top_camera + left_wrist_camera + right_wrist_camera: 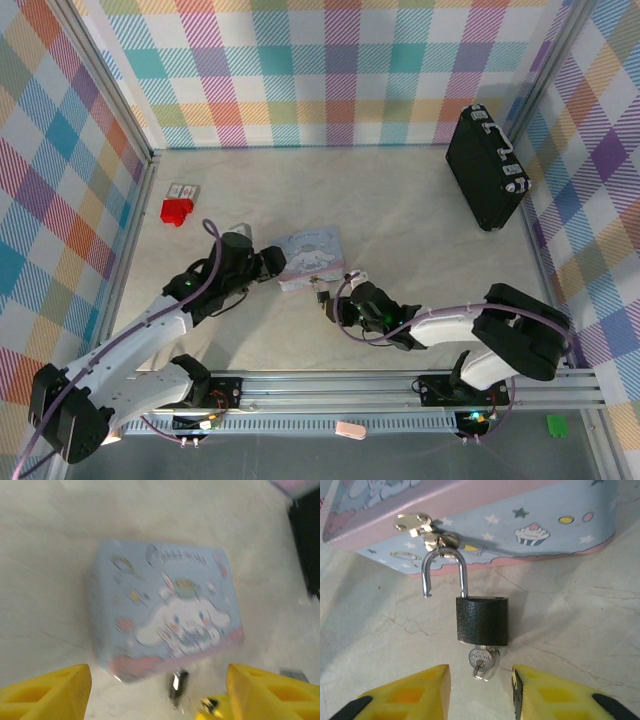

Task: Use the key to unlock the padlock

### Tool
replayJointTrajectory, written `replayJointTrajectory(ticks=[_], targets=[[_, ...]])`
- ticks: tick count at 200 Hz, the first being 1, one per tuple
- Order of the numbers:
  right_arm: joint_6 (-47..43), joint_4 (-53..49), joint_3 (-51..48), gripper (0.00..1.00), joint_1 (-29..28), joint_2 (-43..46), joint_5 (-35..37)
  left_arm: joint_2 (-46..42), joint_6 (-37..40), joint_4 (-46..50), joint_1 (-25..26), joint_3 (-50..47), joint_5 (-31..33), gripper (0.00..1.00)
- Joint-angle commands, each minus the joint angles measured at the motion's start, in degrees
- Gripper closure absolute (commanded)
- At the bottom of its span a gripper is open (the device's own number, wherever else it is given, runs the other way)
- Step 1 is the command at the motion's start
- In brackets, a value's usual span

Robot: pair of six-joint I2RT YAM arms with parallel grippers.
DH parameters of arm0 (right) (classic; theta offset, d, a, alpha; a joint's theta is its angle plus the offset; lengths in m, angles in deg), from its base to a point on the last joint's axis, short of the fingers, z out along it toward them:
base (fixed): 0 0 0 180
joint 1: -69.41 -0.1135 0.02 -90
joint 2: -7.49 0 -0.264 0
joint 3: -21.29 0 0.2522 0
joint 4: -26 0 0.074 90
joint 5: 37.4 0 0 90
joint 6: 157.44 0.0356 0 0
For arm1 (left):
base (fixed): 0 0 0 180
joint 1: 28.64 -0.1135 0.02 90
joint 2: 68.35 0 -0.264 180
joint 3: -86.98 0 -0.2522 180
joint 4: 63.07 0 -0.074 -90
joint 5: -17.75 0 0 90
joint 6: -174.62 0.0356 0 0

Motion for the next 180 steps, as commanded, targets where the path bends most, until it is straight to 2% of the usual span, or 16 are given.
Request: replayJointTrajectory(ticks=[1,34,103,134,180], targets=[[-2.69,-5.95,1.77,0.57,1.10,3.08,1.60,0.75,6.82,6.01,-2.62,1.39,3.13,0.26],[-3.42,-9.21,3.81,0.51,3.29,3.69,-0.72,4.79,8.11,4.57,-5.15,1.97,0.39,0.20],[-5.15,-10.01,9.32,0.49,4.96,-3.60,-4.83,14.68,6.47,-3.19,-6.96,1.61,-7.80,0.19],[-6.44,-11.47,11.90,0.47,5.03,-7.32,-3.91,16.76,6.42,-4.84,-7.07,1.50,-8.81,0.18],[-6.65,-10.53,14.06,0.48,5.04,-11.47,-6.62,18.88,6.64,-7.30,-7.08,0.43,-8.95,0.19]])
